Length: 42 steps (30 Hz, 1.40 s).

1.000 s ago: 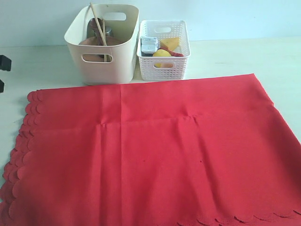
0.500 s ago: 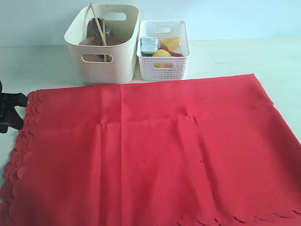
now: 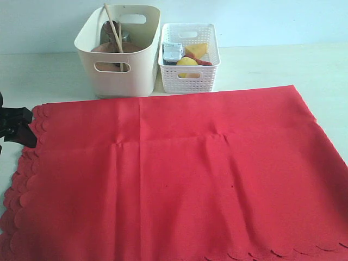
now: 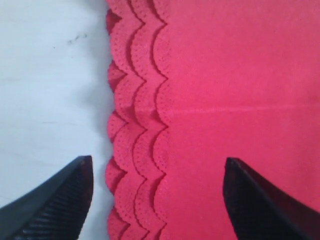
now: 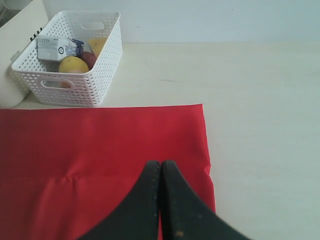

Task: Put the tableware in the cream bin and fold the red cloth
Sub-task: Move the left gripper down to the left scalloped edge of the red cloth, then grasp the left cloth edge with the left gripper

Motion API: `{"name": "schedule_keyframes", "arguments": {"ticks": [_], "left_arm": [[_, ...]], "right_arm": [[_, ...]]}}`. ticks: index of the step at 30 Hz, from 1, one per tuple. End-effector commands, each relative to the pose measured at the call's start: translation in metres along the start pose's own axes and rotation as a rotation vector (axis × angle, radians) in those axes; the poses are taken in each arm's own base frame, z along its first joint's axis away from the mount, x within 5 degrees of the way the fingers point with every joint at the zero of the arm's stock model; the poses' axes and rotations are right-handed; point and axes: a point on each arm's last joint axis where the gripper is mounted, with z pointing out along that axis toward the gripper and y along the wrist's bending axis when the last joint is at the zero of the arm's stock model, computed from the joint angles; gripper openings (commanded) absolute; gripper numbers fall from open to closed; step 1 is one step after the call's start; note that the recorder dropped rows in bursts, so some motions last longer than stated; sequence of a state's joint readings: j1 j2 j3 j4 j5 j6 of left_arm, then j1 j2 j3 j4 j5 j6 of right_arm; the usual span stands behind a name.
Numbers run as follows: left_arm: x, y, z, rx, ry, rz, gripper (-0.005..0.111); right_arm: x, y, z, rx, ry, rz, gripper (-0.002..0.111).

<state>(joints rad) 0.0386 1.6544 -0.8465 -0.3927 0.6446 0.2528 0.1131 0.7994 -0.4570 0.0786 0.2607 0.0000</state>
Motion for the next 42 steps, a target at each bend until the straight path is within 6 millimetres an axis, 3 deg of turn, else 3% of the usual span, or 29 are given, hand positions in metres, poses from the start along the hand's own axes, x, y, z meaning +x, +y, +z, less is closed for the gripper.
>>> {"name": "schedule_keyframes", "arguments": {"ticks": [1, 8, 15, 29, 42], "left_arm": [[0.002, -0.001, 0.000, 0.021, 0.005, -0.035, 0.070], [0.001, -0.001, 0.000, 0.022, 0.002, -0.031, 0.070], [0.001, -0.001, 0.002, 0.023, 0.006, -0.037, 0.070], [0.009, 0.008, 0.042, 0.017, 0.161, -0.065, 0.070], [0.014, 0.013, 0.059, 0.016, 0.225, -0.051, 0.070]], "right_arm": [[-0.004, 0.000, 0.000, 0.002, -0.017, 0.002, 0.000], [-0.010, 0.000, 0.000, 0.002, -0.083, 0.002, 0.000], [0.005, 0.000, 0.000, 0.003, 0.077, 0.000, 0.000], [0.006, 0.000, 0.000, 0.002, 0.083, 0.002, 0.000], [0.005, 0.000, 0.000, 0.002, 0.079, 0.002, 0.000]]}}
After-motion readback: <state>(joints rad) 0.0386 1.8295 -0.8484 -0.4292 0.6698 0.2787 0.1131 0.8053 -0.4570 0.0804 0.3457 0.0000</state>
